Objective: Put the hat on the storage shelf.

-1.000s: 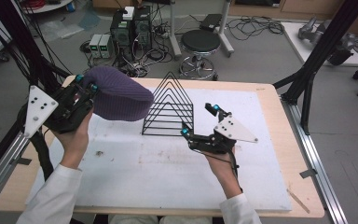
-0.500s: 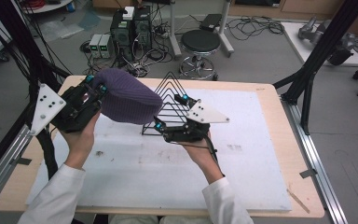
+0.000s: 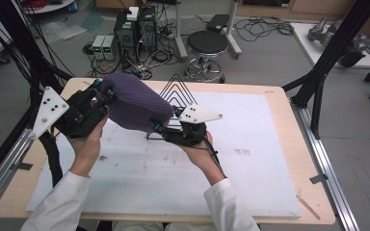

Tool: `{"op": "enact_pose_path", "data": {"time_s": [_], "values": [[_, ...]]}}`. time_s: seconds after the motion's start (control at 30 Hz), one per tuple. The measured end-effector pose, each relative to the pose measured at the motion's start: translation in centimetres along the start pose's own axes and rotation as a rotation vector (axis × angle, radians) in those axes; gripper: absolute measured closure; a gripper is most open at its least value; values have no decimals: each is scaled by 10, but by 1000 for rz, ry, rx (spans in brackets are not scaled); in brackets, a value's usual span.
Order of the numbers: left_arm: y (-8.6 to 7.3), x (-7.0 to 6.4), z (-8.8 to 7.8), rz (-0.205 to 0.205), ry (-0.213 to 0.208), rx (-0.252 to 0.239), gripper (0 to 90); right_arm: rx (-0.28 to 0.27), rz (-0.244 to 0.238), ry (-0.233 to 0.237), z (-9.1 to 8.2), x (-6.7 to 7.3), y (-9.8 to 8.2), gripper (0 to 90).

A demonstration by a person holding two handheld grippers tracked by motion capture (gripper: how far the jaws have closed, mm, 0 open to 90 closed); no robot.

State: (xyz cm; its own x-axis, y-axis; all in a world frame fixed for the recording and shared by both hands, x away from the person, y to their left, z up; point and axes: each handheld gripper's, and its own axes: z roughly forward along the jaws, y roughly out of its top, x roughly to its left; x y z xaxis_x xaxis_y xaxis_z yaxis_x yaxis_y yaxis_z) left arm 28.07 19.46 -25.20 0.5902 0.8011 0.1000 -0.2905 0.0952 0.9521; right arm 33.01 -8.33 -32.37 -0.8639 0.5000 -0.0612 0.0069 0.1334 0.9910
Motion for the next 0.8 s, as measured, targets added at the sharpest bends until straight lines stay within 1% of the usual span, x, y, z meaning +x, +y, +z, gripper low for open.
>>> {"op": "enact_pose_path", "data": {"time_s": [0.03, 0.07, 0.1, 0.13, 0.17, 0.2, 0.27, 0.3, 0.33, 0.37, 0.43, 0.47, 0.5, 0.6, 0.7, 0.77, 0.8], "values": [[0, 0, 0, 8, 1, 2, 747, 10, -39, -19, -3, -1, 1, 734], [0, 0, 1, 20, 3, 5, 747, 10, -39, -19, -3, -1, 1, 734], [-2, -1, 2, 48, 13, 12, 747, 23, -51, -29, -6, -5, 3, 779], [-2, -1, 2, 48, 13, 12, 747, 23, -51, -29, -6, -5, 3, 779], [-2, -1, 3, 59, 11, 15, 747, 29, -40, -40, -10, -8, 5, 793], [-2, -1, 3, 59, 11, 15, 748, 29, -32, -57, -12, -11, 7, 797], [-2, -1, 4, 55, 9, 11, 747, 32, -6, -75, -16, -16, 11, 799], [-1, 2, 6, 16, 2, 11, 748, 33, 4, -88, -17, -18, 13, 801], [0, 3, 8, 4, 6, 11, 748, 31, 16, -102, -19, -20, 15, 804], [2, 4, 9, 0, 13, 13, 748, 27, 31, -113, -20, -22, 17, 805], [4, 5, 11, 0, 14, 19, 749, 36, 59, -124, -21, -26, 23, 806], [6, 5, 13, 1, 17, 24, 749, 36, 59, -124, -21, -26, 23, 806], [10, 5, 17, 12, 27, 29, 749, 48, 72, -129, -21, -30, 28, 806], [14, 4, 21, 18, 30, 33, 749, 51, 92, -131, -22, -35, 34, 805], [20, 5, 27, 17, 30, 37, 749, 49, 118, -142, -26, -44, 45, 805], [23, 6, 32, 10, 26, 43, 749, 47, 119, -149, -27, -46, 48, 805], [24, 7, 35, 2, 24, 48, 749, 48, 112, -156, -28, -48, 51, 805]]}}
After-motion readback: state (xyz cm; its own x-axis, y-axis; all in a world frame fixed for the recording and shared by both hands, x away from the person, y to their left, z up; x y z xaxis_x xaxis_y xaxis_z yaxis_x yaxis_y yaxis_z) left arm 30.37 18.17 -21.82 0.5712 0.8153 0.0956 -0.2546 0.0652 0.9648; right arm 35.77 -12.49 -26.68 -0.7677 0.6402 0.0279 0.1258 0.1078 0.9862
